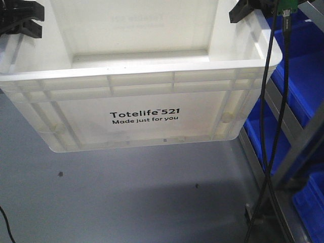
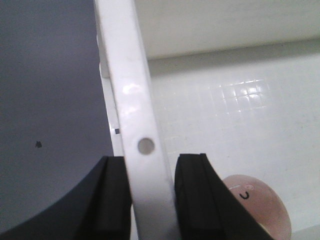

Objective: Place moving items into box and shelve
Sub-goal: 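Carry the crate with both grippers alongside the blue-bin shelf rack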

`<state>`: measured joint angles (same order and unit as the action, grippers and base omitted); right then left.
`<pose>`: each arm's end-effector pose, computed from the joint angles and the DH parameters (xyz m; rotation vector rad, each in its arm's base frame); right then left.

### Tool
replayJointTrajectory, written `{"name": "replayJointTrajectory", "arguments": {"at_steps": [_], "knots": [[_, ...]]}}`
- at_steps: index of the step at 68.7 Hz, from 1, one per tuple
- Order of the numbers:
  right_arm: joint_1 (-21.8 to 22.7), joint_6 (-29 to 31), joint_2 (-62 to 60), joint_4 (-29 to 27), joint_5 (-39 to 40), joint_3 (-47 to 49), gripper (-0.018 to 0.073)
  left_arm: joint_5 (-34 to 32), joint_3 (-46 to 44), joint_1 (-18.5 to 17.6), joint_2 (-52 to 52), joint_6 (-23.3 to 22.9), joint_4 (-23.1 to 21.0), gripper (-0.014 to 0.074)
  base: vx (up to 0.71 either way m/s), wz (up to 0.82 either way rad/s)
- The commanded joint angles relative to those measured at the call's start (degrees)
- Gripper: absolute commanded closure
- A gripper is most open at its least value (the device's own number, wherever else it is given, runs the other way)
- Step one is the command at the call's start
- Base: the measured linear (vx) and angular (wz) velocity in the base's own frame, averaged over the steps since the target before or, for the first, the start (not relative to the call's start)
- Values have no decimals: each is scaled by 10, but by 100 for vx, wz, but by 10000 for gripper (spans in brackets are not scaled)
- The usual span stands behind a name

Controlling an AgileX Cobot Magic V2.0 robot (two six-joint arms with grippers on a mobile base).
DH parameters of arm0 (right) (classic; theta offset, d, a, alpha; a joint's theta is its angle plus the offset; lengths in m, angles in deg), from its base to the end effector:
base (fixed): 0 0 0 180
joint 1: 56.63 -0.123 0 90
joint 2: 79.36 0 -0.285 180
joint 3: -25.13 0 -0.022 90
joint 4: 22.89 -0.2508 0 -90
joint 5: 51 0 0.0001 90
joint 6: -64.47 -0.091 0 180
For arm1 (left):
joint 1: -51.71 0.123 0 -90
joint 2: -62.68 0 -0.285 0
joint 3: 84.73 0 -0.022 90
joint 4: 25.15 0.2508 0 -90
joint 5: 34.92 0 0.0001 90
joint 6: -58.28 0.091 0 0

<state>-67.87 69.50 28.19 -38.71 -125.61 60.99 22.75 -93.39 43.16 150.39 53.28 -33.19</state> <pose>0.3548 0.0949 0.4218 -0.3691 2.5158 0.4102 0.2880 -0.0542 0.4114 0.0406 2.3934 -0.2886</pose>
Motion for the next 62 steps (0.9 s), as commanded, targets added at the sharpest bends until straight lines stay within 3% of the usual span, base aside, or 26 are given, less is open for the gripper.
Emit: {"name": "replayJointTrajectory", "arguments": {"at_steps": [1,62], "knots": [[-5,11,-38,-80,11,24,570,-75,-20,-10,-28,16,-47,613,48,9],[-5,11,-38,-80,11,24,570,-75,-20,-10,-28,16,-48,613,46,15]]}}
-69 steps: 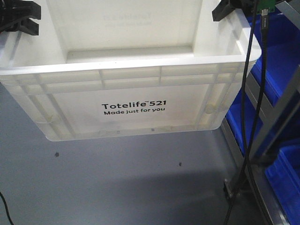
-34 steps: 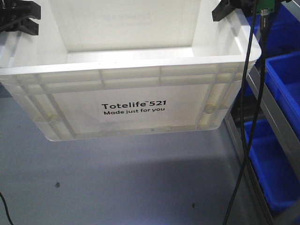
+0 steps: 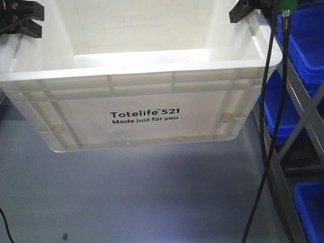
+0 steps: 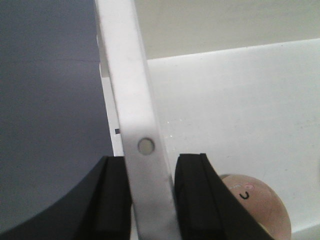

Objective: Place moving items into box and shelve
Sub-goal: 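Carry the crate with both grippers alongside the blue-bin shelf rack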

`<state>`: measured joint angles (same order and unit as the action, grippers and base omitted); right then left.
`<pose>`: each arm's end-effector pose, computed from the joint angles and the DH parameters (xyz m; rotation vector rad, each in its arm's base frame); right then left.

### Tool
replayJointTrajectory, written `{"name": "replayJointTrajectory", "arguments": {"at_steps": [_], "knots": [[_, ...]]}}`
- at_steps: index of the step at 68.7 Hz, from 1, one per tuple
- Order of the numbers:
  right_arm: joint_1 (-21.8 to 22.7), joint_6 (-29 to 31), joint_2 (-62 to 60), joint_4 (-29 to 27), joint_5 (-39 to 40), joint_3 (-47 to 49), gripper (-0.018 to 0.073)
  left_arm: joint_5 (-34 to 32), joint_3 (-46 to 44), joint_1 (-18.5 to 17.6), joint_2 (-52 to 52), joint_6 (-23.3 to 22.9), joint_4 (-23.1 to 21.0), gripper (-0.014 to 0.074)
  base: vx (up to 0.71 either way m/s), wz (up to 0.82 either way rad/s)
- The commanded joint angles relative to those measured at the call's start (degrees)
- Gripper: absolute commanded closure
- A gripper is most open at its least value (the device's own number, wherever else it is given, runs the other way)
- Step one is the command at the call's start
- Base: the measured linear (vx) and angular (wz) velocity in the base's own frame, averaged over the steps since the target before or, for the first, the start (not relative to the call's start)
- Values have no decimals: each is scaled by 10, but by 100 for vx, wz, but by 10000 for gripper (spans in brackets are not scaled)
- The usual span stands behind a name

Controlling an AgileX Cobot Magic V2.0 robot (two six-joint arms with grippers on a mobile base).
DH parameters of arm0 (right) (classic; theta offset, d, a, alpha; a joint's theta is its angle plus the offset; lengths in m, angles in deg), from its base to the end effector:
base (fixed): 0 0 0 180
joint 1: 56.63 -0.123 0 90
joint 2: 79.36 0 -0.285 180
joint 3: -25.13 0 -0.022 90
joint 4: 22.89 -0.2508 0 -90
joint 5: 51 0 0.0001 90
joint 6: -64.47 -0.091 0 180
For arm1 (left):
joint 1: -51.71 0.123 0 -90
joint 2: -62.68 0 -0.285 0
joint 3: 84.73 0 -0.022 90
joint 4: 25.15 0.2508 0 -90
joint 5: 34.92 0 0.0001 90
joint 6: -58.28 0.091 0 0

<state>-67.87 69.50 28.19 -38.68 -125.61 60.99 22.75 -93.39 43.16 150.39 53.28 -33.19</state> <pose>0.3548 0.0949 0.4218 -0.3691 2.5159 0.4095 0.2880 -0.0542 0.4114 0.0406 2.3934 -0.2886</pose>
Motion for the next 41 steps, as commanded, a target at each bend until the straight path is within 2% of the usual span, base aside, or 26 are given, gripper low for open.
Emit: {"name": "replayJointTrajectory", "arguments": {"at_steps": [1,41], "knots": [[-5,11,-38,-80,11,24,570,-75,-20,-10,-28,16,-48,613,43,17],[-5,11,-38,-80,11,24,570,-75,-20,-10,-28,16,-48,613,42,23]]}}
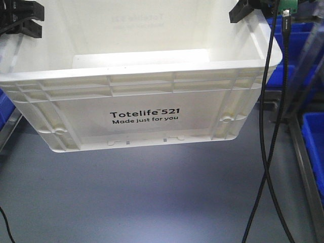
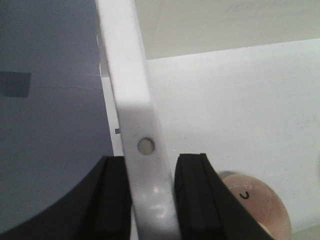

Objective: Place moving items into box and shelve
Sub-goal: 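Carry the crate with both grippers alongside the blue-bin shelf rack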

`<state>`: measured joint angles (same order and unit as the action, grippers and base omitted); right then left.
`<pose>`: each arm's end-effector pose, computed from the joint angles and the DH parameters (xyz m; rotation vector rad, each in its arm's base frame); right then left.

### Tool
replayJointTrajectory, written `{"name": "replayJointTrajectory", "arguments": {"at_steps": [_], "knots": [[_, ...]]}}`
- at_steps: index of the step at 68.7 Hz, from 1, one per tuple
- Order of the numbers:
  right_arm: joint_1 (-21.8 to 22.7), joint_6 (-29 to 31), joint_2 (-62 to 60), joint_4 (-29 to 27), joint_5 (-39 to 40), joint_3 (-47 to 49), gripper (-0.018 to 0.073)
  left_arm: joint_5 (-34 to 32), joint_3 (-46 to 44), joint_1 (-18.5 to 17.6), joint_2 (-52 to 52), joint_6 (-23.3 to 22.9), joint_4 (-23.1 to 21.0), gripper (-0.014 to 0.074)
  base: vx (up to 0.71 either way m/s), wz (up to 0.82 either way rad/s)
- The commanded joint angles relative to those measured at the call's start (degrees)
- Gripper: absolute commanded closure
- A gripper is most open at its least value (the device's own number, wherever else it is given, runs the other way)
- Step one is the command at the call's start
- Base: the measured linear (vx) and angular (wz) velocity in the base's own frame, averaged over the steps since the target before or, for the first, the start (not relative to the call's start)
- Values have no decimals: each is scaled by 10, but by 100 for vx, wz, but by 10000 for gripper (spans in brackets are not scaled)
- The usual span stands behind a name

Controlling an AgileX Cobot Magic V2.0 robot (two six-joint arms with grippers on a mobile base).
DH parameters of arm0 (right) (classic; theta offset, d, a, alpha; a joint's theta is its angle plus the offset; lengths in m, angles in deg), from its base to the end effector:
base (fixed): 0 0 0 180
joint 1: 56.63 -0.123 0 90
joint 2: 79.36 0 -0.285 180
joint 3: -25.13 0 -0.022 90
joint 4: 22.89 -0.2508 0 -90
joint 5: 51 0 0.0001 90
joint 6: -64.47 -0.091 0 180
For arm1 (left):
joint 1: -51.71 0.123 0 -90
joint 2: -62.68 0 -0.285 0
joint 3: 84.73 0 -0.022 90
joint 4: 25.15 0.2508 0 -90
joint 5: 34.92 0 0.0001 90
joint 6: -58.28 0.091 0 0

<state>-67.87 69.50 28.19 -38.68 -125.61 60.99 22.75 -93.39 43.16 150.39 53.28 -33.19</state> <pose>0.3548 0.0949 0.4218 -0.3691 2.5159 0.4095 0.2880 -0.0542 0.4114 0.0406 2.3934 -0.2886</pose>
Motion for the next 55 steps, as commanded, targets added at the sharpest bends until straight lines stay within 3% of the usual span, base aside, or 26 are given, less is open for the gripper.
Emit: {"name": "replayJointTrajectory", "arguments": {"at_steps": [1,29,55], "knots": [[-5,11,-38,-79,11,24,570,-75,-20,-10,-28,16,-48,613,41,27],[-5,11,-38,-78,11,24,570,-75,-20,-10,-28,16,-48,613,38,36],[-5,11,-38,-78,11,24,570,-75,-20,-10,-28,16,-48,613,29,58]]}}
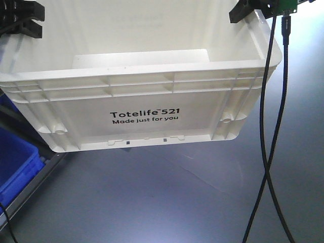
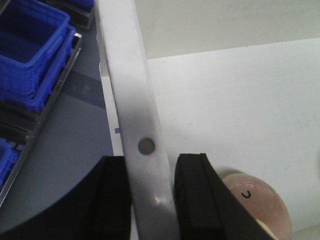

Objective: Place moving items into box and shelve
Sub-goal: 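Carry the crate with both grippers alongside the blue-bin shelf rack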

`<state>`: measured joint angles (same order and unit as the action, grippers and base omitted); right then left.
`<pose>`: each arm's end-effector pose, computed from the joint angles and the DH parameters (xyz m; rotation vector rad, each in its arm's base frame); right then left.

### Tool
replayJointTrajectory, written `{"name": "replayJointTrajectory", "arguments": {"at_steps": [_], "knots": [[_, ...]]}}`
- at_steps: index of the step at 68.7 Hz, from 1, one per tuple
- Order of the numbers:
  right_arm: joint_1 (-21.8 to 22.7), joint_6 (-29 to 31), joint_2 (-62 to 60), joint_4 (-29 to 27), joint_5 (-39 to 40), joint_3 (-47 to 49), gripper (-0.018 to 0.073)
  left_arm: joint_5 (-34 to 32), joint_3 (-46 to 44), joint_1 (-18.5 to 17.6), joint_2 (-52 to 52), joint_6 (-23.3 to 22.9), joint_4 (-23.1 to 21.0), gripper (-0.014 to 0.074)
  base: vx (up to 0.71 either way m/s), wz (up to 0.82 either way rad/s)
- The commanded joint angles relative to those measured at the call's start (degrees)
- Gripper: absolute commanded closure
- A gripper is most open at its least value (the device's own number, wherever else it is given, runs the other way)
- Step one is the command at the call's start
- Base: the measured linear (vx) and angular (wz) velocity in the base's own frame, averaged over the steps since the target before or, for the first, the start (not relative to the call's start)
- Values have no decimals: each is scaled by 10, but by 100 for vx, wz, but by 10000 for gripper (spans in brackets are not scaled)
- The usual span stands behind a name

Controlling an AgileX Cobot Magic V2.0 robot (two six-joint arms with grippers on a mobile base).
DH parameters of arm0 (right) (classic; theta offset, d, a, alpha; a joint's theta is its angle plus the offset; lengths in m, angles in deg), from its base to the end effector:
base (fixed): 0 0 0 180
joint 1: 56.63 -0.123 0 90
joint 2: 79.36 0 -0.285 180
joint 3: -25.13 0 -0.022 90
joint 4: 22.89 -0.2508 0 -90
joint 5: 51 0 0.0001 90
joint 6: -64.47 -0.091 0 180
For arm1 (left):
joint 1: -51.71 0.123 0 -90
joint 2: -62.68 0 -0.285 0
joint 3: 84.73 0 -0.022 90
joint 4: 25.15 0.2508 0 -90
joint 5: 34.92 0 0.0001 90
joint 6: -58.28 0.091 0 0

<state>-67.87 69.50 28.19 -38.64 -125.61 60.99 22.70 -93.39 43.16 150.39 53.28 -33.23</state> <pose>0.3548 0.0948 0.4218 -0.3691 2.5159 0.4086 0.2880 -0.0542 0.4115 0.0403 2.3926 -0.2895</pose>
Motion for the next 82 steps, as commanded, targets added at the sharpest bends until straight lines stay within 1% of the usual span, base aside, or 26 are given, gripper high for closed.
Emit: {"name": "replayJointTrajectory", "arguments": {"at_steps": [1,23,37,53,82], "knots": [[-5,11,-38,-78,11,24,570,-74,-20,-10,-28,16,-47,613,22,70],[-5,11,-38,-78,11,24,570,-74,-20,-10,-28,16,-47,613,16,69],[-5,11,-38,-78,11,24,570,-74,-20,-10,-28,16,-47,613,3,48],[-5,11,-38,-78,11,24,570,-74,-20,-10,-28,16,-47,613,-2,31],[-5,11,-38,-78,11,24,570,-74,-20,-10,-28,16,-47,613,-3,16]]}}
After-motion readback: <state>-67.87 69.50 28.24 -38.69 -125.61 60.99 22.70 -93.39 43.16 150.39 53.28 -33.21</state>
